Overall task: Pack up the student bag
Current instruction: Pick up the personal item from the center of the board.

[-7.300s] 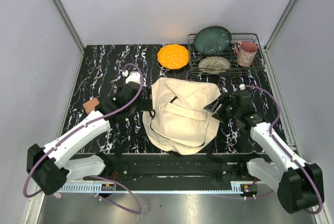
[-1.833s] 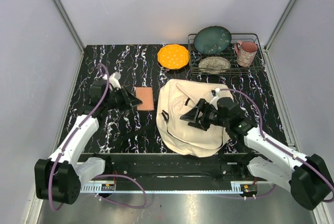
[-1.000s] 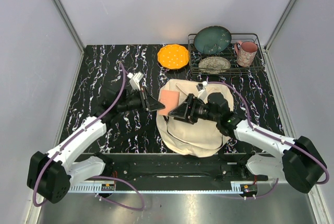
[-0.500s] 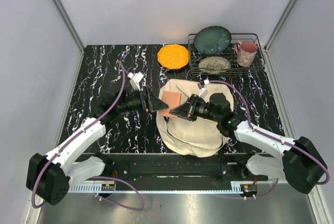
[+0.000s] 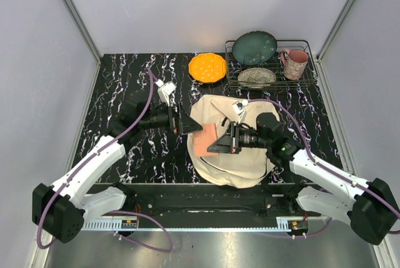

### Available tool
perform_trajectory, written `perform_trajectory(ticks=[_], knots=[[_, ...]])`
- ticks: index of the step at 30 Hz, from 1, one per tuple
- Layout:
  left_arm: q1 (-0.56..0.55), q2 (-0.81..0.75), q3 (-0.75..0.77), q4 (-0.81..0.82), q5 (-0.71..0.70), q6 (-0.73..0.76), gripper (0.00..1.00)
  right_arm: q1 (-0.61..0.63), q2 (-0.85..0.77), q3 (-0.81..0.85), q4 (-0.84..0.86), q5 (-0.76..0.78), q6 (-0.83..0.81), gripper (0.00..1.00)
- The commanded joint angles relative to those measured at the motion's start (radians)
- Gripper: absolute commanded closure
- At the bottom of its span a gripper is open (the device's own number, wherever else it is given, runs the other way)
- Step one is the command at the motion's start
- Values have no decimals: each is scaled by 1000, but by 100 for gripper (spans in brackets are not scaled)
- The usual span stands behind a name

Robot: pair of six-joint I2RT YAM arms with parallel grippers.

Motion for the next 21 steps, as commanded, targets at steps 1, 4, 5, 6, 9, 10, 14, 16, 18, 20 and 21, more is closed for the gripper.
perform_trajectory(ticks=[1,4,5,6,9,10,14,16,18,20,21], knots=[[-1,81,93,46,177,103,1,8,-15,45,27,-178,-61,100],[-3,109,125,20,229,153,1,8,-36,65,-32,-204,-101,100],[-1,118,147,3,235,172,1,8,-41,70,-55,-212,-119,100],[-3,126,150,-1,270,196,1,8,-45,76,-67,-216,-129,100],[-3,163,165,-18,336,218,1,6,-53,91,-102,-227,-161,100],[-3,166,167,-18,344,222,1,6,-55,97,-115,-227,-170,100],[-12,174,155,-18,415,251,1,8,-50,111,-150,-229,-199,100],[-17,175,142,-18,452,265,6,8,-42,122,-162,-229,-210,100],[-21,174,135,-23,470,278,10,8,-36,131,-173,-230,-218,100],[-29,169,122,-26,484,287,19,6,-26,137,-182,-224,-233,100],[-30,166,119,-28,498,293,23,8,-22,145,-182,-221,-238,100]])
